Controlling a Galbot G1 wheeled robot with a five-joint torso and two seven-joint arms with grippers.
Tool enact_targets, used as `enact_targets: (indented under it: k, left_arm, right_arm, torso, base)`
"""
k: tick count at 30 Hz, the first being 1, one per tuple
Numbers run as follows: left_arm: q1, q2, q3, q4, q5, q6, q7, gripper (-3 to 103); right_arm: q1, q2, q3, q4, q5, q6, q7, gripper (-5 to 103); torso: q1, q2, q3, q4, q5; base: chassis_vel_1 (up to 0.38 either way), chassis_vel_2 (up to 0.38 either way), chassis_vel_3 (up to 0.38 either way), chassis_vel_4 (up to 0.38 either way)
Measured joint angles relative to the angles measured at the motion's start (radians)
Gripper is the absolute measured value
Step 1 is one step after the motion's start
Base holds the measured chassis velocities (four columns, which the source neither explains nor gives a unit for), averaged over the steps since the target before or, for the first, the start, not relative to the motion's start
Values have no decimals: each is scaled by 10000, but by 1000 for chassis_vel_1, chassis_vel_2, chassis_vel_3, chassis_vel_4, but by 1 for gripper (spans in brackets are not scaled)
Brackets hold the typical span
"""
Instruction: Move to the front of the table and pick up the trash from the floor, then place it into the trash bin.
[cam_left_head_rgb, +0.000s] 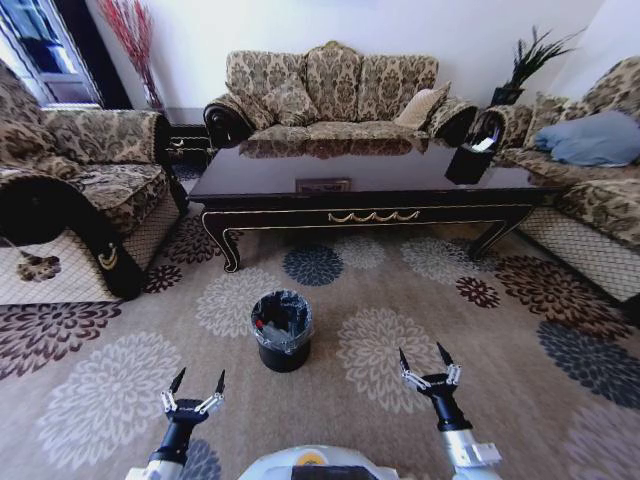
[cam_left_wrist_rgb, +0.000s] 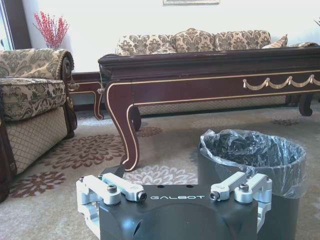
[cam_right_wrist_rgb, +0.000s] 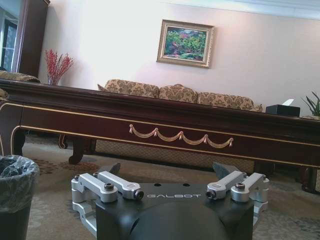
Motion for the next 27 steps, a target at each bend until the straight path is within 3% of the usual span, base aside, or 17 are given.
enact_targets:
  k: [27]
  left_arm:
    - [-6, 0, 0, 0, -7, 23, -13, 100]
  right_arm:
    - [0, -1, -4, 2, -2, -15, 7, 100]
  torso:
    - [0, 0, 0, 0, 0]
  base:
    - [39, -43, -40, 38]
